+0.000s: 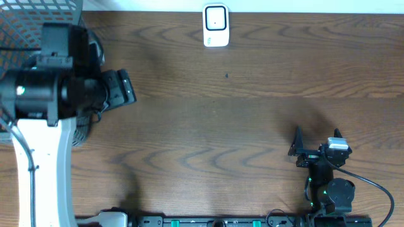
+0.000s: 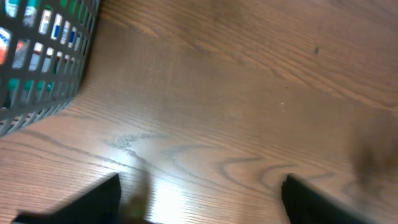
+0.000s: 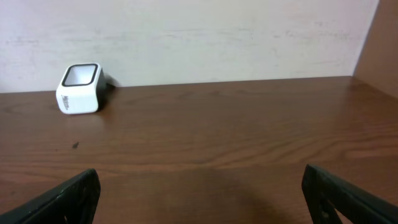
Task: Scan the item barcode
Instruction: 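Move the left gripper over the basket and reach down inside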
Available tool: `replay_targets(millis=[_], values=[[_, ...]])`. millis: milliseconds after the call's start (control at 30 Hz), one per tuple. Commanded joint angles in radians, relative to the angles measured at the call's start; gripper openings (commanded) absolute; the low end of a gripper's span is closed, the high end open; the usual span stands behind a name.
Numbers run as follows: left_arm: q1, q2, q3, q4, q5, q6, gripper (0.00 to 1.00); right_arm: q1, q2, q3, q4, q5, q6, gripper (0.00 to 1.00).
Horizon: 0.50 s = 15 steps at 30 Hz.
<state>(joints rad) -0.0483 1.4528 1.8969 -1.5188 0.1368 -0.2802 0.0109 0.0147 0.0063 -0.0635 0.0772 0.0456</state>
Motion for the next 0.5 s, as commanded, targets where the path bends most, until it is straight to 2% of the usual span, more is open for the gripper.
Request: replay_targets(millis=[0, 33, 67, 133, 300, 333, 433, 467], values=[[0.003, 0.021, 0.02, 0.01, 0.005, 0.018, 0.24, 0.01, -0.005, -0.001, -0.004, 0.0, 0.013, 0.99], [0.003, 0.027, 0.02, 0.018, -0.007, 0.017, 0.11, 0.01, -0.005, -0.001, -0.004, 0.0, 0.013, 0.99], [0.003, 0.031, 0.02, 0.025, -0.026, 0.017, 0.07, 0.01, -0.005, -0.001, -0.004, 0.0, 0.013, 0.99], [0.003, 0.037, 0.02, 0.042, -0.097, 0.01, 0.08, 0.01, -0.005, -0.001, -0.004, 0.0, 0.013, 0.99], [0.004, 0.038, 0.02, 0.051, -0.319, -0.113, 0.07, 0.01, -0.005, -0.001, -0.004, 0.0, 0.013, 0.99], [0.004, 0.038, 0.02, 0.052, -0.357, -0.129, 0.11, 0.01, -0.005, -0.001, -0.004, 0.0, 0.013, 0.99], [0.005, 0.038, 0.02, 0.066, -0.425, -0.148, 0.56, 0.01, -0.005, -0.001, -0.004, 0.0, 0.013, 0.99], [0.007, 0.038, 0.02, 0.071, -0.44, -0.148, 0.62, 0.01, -0.005, -0.001, -0.004, 0.0, 0.013, 0.99]])
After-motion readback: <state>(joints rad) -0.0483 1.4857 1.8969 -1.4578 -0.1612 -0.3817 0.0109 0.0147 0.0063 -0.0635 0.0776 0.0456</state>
